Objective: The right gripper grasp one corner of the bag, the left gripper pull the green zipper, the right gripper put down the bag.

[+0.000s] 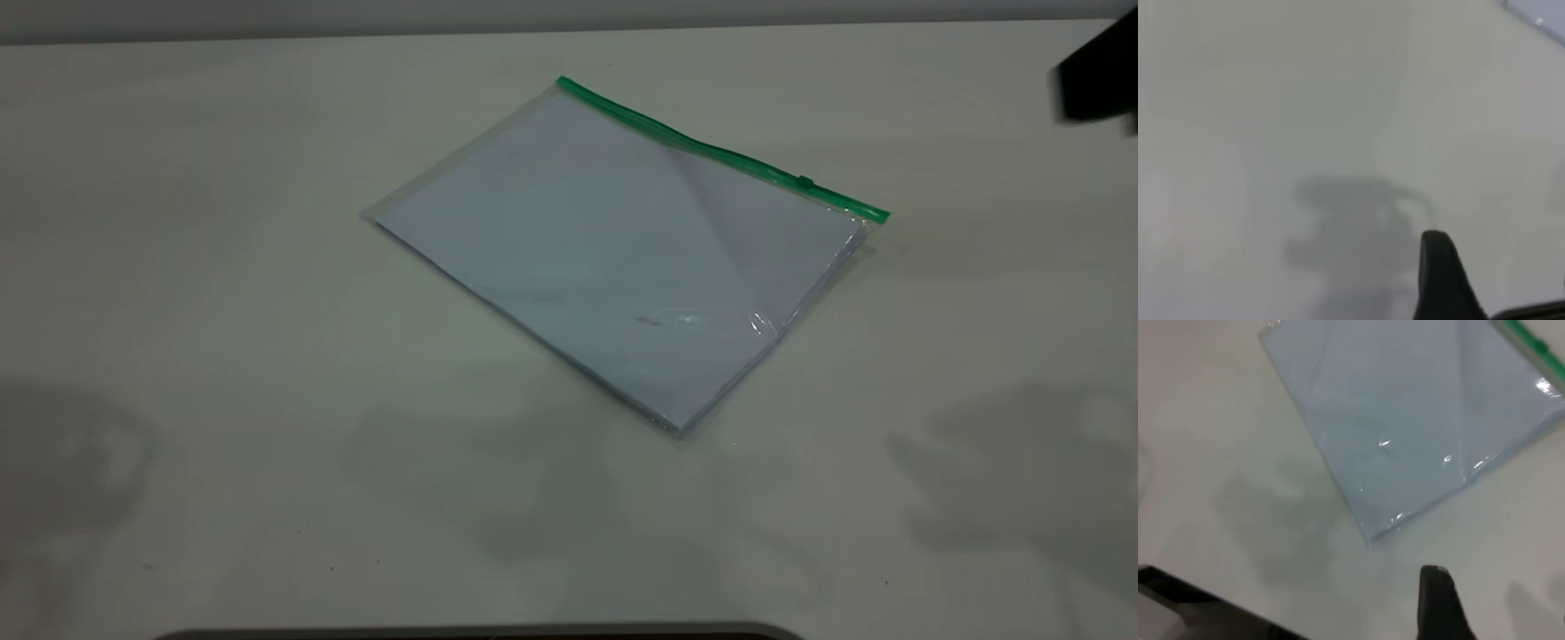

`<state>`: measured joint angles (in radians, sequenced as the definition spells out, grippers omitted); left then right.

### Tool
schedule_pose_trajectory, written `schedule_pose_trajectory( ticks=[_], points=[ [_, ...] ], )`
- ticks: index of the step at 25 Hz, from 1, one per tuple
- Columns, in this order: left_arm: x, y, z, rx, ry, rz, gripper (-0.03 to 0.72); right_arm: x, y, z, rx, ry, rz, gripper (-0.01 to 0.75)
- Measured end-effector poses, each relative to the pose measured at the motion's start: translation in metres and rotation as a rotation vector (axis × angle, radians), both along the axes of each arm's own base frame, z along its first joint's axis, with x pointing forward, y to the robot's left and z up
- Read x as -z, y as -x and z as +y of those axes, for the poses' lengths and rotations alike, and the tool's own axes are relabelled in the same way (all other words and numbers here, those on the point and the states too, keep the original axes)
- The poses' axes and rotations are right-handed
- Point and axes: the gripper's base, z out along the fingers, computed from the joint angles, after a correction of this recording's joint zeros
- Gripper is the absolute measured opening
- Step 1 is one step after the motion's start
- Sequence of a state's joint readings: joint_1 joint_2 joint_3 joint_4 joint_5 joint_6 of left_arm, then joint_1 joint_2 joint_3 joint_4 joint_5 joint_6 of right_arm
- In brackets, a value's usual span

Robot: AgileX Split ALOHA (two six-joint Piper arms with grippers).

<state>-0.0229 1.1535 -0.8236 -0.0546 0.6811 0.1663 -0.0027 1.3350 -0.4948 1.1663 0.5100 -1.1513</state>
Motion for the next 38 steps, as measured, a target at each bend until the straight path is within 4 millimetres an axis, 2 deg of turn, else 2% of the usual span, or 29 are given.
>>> schedule_pose_trajectory(
  ticks=[3,6,11,14,18,21,26,32,34,38],
  points=[
    [0.003,-0.023,-0.004,0.006,0.039,-0.033,0.496,0.025,-0.030,0.001,0.024,-0.036,0.023,0.481],
    [0.006,-0.036,-0.007,-0.014,0.087,-0.087,0.496,0.057,-0.065,0.001,0.053,-0.055,0.059,0.481],
    [0.008,-0.044,-0.009,-0.011,0.119,-0.126,0.496,0.118,-0.113,0.003,0.023,-0.082,0.145,0.481],
    [0.009,-0.046,-0.010,-0.003,0.116,-0.121,0.496,0.144,-0.134,-0.008,0.023,-0.145,0.176,0.481],
    [0.010,-0.047,-0.010,0.000,0.114,-0.124,0.496,0.169,-0.153,-0.035,0.041,-0.272,0.200,0.481],
    [0.010,-0.047,-0.010,0.000,0.114,-0.124,0.496,0.186,-0.161,-0.046,0.046,-0.306,0.207,0.481],
    [0.010,-0.047,-0.010,0.000,0.114,-0.123,0.496,0.209,-0.171,-0.040,-0.013,-0.299,0.222,0.481],
    [0.010,-0.047,-0.011,-0.008,0.133,-0.122,0.496,0.222,-0.178,-0.039,-0.019,-0.294,0.222,0.481],
    [0.010,-0.047,-0.011,-0.008,0.133,-0.122,0.496,0.226,-0.176,-0.033,-0.034,-0.301,0.235,0.481],
    [0.010,-0.047,-0.011,-0.008,0.133,-0.122,0.496,0.227,-0.176,-0.008,-0.083,-0.306,0.225,0.479]
  ],
)
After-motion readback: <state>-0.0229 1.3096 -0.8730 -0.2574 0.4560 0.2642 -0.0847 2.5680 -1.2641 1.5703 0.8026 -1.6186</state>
